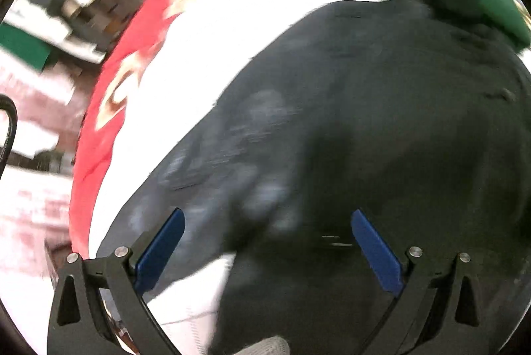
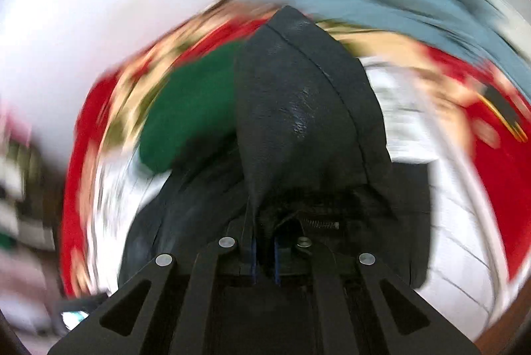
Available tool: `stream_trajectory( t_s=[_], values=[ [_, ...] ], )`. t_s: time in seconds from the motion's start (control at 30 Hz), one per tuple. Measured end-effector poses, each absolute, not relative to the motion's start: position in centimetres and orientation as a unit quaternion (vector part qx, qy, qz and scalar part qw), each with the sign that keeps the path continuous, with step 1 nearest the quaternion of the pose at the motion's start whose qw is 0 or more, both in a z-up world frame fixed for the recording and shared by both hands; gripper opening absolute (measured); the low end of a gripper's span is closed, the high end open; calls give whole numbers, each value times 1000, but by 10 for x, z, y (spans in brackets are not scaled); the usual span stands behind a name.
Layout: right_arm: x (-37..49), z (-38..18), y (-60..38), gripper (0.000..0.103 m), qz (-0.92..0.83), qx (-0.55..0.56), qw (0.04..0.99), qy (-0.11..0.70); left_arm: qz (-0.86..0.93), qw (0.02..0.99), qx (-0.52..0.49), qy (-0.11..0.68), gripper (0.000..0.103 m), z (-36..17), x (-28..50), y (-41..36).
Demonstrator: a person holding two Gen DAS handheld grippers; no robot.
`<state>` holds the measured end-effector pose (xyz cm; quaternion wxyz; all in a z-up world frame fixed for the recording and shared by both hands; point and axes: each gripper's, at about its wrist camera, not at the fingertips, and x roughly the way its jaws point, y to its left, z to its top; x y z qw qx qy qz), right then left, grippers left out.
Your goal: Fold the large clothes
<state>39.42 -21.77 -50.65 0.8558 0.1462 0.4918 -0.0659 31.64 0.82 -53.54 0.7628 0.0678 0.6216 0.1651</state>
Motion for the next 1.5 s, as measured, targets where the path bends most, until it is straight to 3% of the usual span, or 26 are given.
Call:
stream_trajectory(
  t_s=[0.13,0.2,0.27,0.37,0.47,0.57,0.63,0.67,0.77,0.8,0.83,0.97,1.03,1.13,1.17,1.2,1.33,1.5],
  values=[
    [425,-582,-85,7,30,-21,814,580,206,751,40,626,103,-542,302,61],
    [425,-611,-61,20,62,-41,782,618,217,746,28,629,103,-544,295,80],
    [418,-612,-55,30,93,-5,773,627,222,745,19,629,103,-542,289,93],
    [403,-586,-78,56,110,73,774,619,225,745,3,628,103,-534,282,102],
    [376,-558,-140,58,53,168,778,603,227,745,-12,627,103,-528,279,107],
    [356,-553,-201,58,-40,192,784,589,222,749,-24,624,103,-527,285,99],
    [351,-565,-246,53,-89,193,775,595,222,751,-25,622,103,-532,290,82],
    [353,-575,-263,39,-95,188,767,606,221,751,-24,621,103,-531,290,68],
    [362,-604,-285,22,-113,126,753,636,227,758,-5,611,103,-546,310,39],
    [363,-617,-294,7,-120,93,747,647,233,760,8,607,103,-553,318,31],
    [363,-631,-303,0,-125,62,733,666,239,758,20,606,103,-561,324,24],
    [366,-640,-306,0,-118,39,717,686,255,736,48,625,103,-598,343,9],
    [365,-632,-292,5,-105,18,713,693,261,735,24,625,103,-589,341,16],
    [354,-609,-269,36,-62,28,722,688,277,739,-37,613,103,-561,319,40],
    [350,-604,-262,50,-50,32,726,685,288,738,-75,606,103,-547,302,57],
    [344,-597,-250,56,-32,36,729,683,300,733,-111,600,103,-536,283,74],
    [320,-585,-198,57,36,67,722,688,337,687,-262,589,103,-526,199,149],
    [307,-592,-123,57,81,60,710,697,391,620,-415,539,102,-559,110,230]
  ],
)
